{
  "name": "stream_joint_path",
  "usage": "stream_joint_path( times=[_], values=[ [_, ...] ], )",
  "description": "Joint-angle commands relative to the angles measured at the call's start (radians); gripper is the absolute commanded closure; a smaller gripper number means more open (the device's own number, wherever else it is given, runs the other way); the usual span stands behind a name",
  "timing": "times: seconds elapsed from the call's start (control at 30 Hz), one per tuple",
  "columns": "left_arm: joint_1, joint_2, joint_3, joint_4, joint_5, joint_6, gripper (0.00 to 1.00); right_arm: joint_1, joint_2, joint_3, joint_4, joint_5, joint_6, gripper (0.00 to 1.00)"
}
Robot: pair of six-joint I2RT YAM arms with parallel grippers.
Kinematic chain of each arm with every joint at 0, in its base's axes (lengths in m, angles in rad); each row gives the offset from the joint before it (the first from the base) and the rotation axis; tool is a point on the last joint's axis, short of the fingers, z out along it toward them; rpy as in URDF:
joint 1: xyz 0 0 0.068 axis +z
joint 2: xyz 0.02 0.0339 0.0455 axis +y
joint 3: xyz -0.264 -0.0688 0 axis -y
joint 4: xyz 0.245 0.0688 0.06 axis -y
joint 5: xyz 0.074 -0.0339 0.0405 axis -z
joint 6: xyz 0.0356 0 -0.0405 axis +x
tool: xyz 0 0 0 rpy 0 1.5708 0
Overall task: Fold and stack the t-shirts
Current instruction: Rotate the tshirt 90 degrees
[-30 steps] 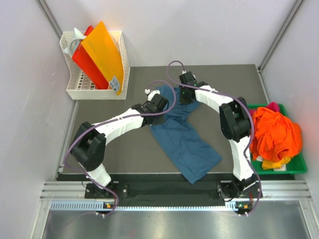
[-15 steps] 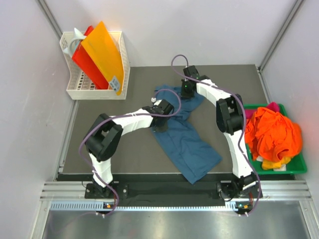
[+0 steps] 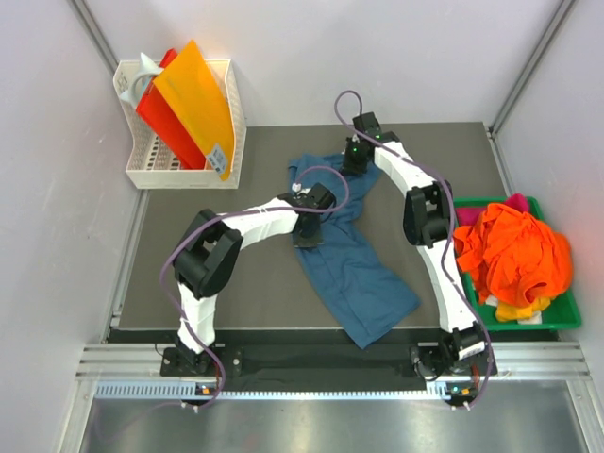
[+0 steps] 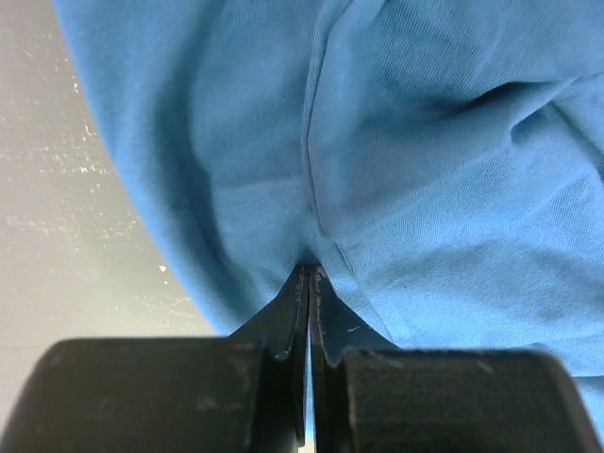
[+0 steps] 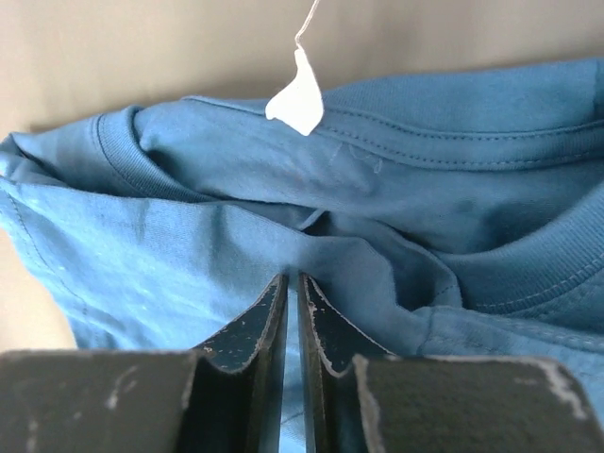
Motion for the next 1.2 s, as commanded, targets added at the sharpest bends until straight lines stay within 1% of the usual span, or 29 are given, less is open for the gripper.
stream_joint_path(
  times=[0.0, 0.27, 0.37, 0.4, 0.47, 0.5, 0.57, 0.6, 0.63, 0.7, 0.73, 0.8, 0.83, 0.87, 0.9, 0.93, 0.97, 1.0, 1.03, 1.07, 1.1, 1.13, 1.17],
  values=[
    [-0.019, 0.041, 0.001, -0.181, 0.023, 0.024, 1.00, -0.051, 0.050, 0.056, 0.039, 0.009, 0.040, 0.89],
    [-0.057, 0.019, -0.060, -0.262, 0.027, 0.042, 1.00, -0.078, 0.069, 0.080, 0.099, -0.010, 0.083, 0.85],
    [-0.065, 0.005, -0.085, -0.264, 0.027, 0.050, 1.00, -0.090, 0.070, 0.088, 0.134, -0.017, 0.102, 0.80],
    [-0.065, 0.002, -0.086, -0.260, 0.023, 0.053, 1.00, -0.093, 0.069, 0.089, 0.151, -0.033, 0.105, 0.75],
    [-0.066, -0.028, -0.090, -0.230, 0.006, 0.068, 1.00, -0.094, 0.044, 0.083, 0.198, -0.050, 0.103, 0.70],
    [-0.065, -0.042, -0.090, -0.213, -0.003, 0.074, 1.00, -0.092, 0.029, 0.074, 0.218, -0.062, 0.102, 0.64],
    [-0.065, -0.070, -0.087, -0.158, -0.028, 0.085, 0.99, -0.081, -0.061, 0.015, 0.273, -0.051, 0.083, 0.57],
    [-0.063, -0.093, -0.082, -0.142, -0.039, 0.090, 0.98, -0.078, -0.101, -0.012, 0.292, -0.028, 0.074, 0.49],
    [-0.063, -0.101, -0.067, -0.124, -0.052, 0.090, 0.97, -0.071, -0.182, -0.038, 0.304, -0.013, 0.056, 0.45],
    [-0.060, -0.123, -0.048, -0.104, -0.085, 0.094, 0.96, -0.067, -0.264, -0.098, 0.303, 0.030, 0.042, 0.34],
    [-0.057, -0.133, -0.036, -0.089, -0.089, 0.101, 0.96, -0.066, -0.340, -0.113, 0.292, 0.044, 0.023, 0.33],
    [-0.049, -0.153, -0.028, -0.041, -0.089, 0.105, 0.95, -0.058, -0.420, -0.166, 0.236, 0.099, -0.004, 0.30],
    [-0.043, -0.176, -0.028, -0.024, -0.089, 0.111, 0.94, -0.046, -0.510, -0.199, 0.220, 0.126, -0.035, 0.30],
    [-0.039, -0.186, -0.031, -0.006, -0.089, 0.116, 0.94, -0.037, -0.558, -0.285, 0.199, 0.152, -0.050, 0.29],
    [-0.034, -0.196, -0.030, 0.026, -0.089, 0.117, 0.94, -0.031, -0.606, -0.336, 0.191, 0.200, -0.066, 0.29],
    [-0.026, -0.205, -0.027, 0.037, -0.092, 0.122, 0.94, -0.015, -0.705, -0.393, 0.183, 0.222, -0.073, 0.29],
    [-0.022, -0.208, -0.028, 0.052, -0.095, 0.125, 0.94, -0.008, -0.753, -0.515, 0.173, 0.243, -0.075, 0.30],
    [-0.017, -0.208, -0.030, 0.077, -0.089, 0.131, 0.94, 0.002, -0.802, -0.582, 0.169, 0.263, -0.076, 0.32],
    [-0.008, -0.205, -0.022, 0.083, -0.089, 0.134, 0.95, 0.024, -0.897, -0.652, 0.171, 0.277, -0.073, 0.34],
    [-0.005, -0.193, -0.016, 0.089, -0.089, 0.136, 0.96, 0.043, -0.945, -0.791, 0.180, 0.288, -0.076, 0.37],
    [0.003, -0.184, -0.005, 0.097, -0.088, 0.137, 0.97, 0.092, -1.035, -0.859, 0.180, 0.326, -0.078, 0.45],
    [0.006, -0.171, 0.004, 0.098, -0.077, 0.127, 0.98, 0.119, -1.077, -0.982, 0.182, 0.355, -0.078, 0.54],
    [0.007, -0.156, 0.010, 0.099, -0.069, 0.122, 0.99, 0.150, -1.117, -1.036, 0.176, 0.383, -0.078, 0.64]
  ],
)
